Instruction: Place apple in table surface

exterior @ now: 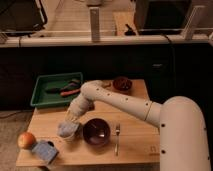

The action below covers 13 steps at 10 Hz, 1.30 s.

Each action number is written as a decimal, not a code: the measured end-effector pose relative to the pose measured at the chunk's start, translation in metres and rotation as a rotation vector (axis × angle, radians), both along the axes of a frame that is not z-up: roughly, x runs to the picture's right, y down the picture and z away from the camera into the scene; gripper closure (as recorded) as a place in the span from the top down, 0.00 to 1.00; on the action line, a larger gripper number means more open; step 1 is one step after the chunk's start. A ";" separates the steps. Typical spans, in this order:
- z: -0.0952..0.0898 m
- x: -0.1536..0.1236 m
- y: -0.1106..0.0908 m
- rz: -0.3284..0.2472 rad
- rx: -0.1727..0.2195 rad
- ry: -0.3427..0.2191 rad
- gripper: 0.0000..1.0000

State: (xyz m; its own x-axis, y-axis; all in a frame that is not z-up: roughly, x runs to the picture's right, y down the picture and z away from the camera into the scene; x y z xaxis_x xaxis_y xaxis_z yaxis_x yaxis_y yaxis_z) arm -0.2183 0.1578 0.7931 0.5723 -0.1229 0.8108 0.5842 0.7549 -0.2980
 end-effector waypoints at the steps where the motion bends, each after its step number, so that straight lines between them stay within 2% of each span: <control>1: -0.010 -0.019 -0.002 -0.025 0.024 0.009 0.43; 3: -0.018 -0.043 -0.002 -0.029 0.045 0.016 0.61; 5: -0.023 -0.052 -0.003 -0.019 0.054 0.015 0.78; 6: -0.024 -0.055 -0.005 -0.016 0.057 0.013 0.80; 10: -0.024 -0.096 -0.006 -0.038 0.057 0.027 0.80; 13: -0.025 -0.113 -0.003 -0.061 0.023 0.004 0.80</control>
State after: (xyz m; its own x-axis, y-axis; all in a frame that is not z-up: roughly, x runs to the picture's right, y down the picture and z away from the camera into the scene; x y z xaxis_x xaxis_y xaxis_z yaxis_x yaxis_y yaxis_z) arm -0.3309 0.1548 0.7684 0.5663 -0.1766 0.8051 0.6283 0.7247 -0.2829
